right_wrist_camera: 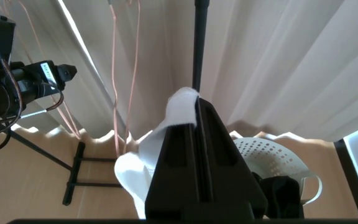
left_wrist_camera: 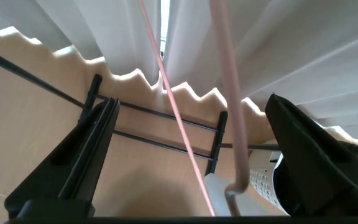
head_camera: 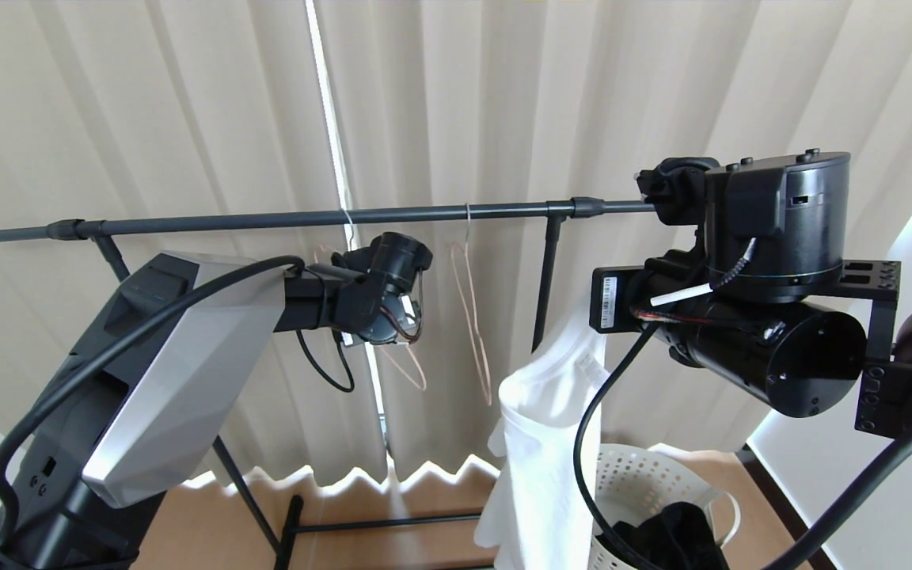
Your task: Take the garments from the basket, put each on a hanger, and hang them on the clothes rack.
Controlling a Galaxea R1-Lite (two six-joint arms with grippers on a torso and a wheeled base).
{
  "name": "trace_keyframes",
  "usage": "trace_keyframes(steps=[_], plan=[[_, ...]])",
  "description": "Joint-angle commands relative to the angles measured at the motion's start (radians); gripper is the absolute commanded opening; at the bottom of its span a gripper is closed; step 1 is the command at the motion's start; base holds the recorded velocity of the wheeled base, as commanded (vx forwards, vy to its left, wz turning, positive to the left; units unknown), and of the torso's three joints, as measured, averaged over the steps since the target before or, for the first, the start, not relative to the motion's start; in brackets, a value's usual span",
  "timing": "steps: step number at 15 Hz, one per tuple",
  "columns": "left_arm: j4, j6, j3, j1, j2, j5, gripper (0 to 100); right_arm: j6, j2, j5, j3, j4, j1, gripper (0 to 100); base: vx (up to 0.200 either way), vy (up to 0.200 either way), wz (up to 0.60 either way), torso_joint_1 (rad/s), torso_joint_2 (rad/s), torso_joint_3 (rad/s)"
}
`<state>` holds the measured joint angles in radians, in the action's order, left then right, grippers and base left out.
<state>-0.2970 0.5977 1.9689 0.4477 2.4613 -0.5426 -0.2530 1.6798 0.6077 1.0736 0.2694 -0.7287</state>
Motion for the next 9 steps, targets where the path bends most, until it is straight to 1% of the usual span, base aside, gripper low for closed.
trace_keyframes(steps=[1,3,4,9], plan=[[-0.007,0.002,0.002,-0.009,-0.005,-0.004,100,0.000,0.000,0.000,0.000,0.001,-0.001,0,0.000,0.000,0.00,0.000,0.00,0.000],[-0.007,0.002,0.007,-0.012,-0.004,-0.004,100,0.000,0.000,0.000,0.000,0.001,-0.001,0,0.000,0.000,0.00,0.000,0.00,0.000],[-0.005,0.001,0.010,-0.012,-0.004,-0.004,0,0.003,0.000,0.000,0.000,0.001,-0.001,0,0.000,0.000,0.00,0.000,0.00,0.000],[-0.005,0.001,0.008,-0.007,-0.005,-0.004,0,0.000,0.001,0.000,-0.001,0.001,-0.001,0,0.000,0.000,0.00,0.000,0.00,0.000]])
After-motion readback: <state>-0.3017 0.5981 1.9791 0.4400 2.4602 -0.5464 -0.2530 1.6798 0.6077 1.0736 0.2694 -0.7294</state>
